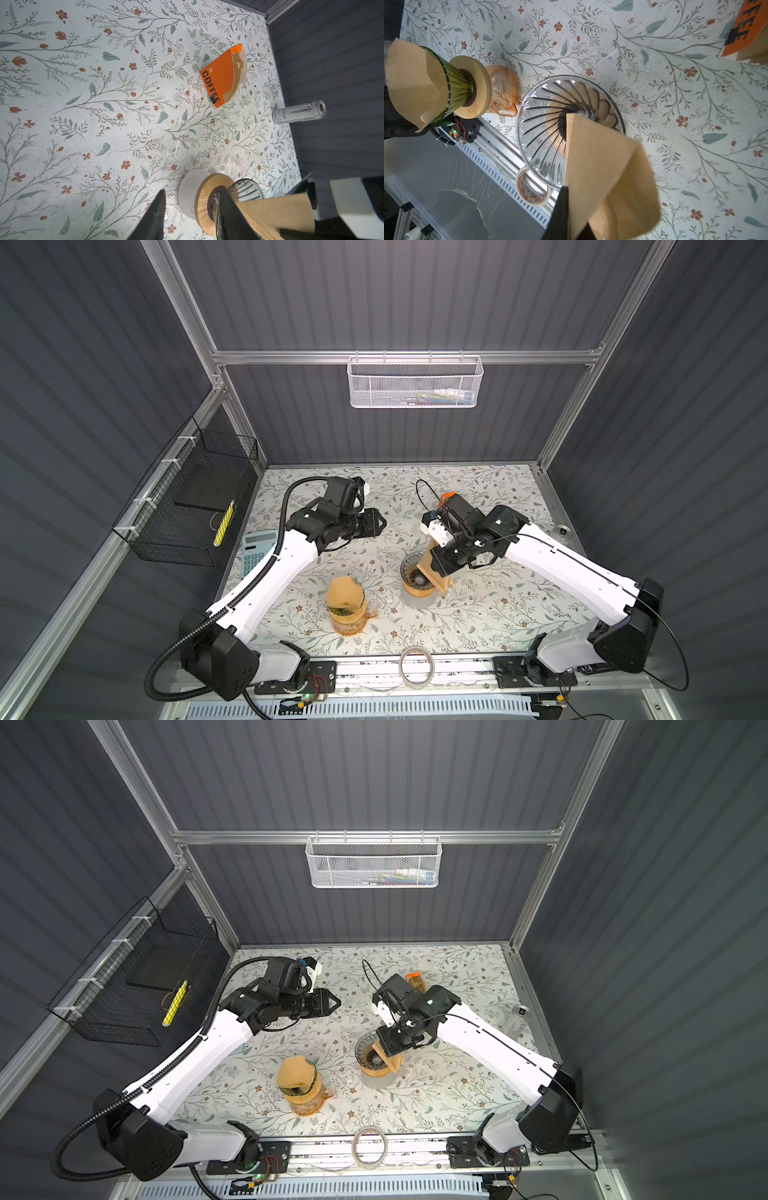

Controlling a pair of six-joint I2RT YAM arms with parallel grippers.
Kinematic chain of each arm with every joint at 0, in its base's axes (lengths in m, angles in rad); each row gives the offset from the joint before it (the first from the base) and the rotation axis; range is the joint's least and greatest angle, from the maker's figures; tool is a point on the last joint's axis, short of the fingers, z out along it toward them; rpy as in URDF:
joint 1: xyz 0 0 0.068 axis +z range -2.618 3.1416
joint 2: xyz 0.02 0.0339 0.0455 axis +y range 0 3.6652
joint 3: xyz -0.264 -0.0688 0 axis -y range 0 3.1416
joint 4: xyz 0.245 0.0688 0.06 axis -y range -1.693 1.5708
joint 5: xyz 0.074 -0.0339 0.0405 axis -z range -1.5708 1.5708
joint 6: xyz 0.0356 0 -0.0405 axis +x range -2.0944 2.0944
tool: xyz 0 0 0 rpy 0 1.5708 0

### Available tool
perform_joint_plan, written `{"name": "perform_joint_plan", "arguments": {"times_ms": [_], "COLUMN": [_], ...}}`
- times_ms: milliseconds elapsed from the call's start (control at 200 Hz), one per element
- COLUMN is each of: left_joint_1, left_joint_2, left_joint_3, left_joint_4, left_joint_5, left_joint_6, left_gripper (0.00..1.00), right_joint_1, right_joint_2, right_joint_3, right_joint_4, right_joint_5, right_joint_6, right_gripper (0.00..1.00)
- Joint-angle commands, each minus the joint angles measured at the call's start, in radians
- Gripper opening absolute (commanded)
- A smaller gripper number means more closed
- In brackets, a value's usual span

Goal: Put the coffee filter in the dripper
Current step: 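Carry the paper filter over the glass dripper with the right gripper, then lower the filter into the dripper while the left gripper moves toward it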

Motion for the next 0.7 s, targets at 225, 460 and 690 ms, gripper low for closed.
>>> {"name": "perform_joint_plan", "arguments": {"times_ms": [225,460,690], "left_joint_1": [0.008,0.003,-0.108], "left_joint_2": [-0.016,-0.022,0.023], "left_joint_3": [0.004,0.021,0.086], "left_joint_4": [-0.028,-0.056,-0.13], "left_joint_5": [0.08,0.212,0.224], "left_joint_6": [0.07,0.094,0.104], "left_gripper": [0.43,0.43,0.42], "right_joint_1": [0.006,0.016,0.044], "right_joint_2": [0.045,0.051,0.054], "right_joint_3": [0.045,0.064,0.058], "right_joint_4": [0.049,0.082,0.112], "right_joint_5": [-0.02,-0.043,-0.059], "right_joint_6": [0.013,0.036,0.056], "right_gripper": [0.21,0.22,0.26]}}
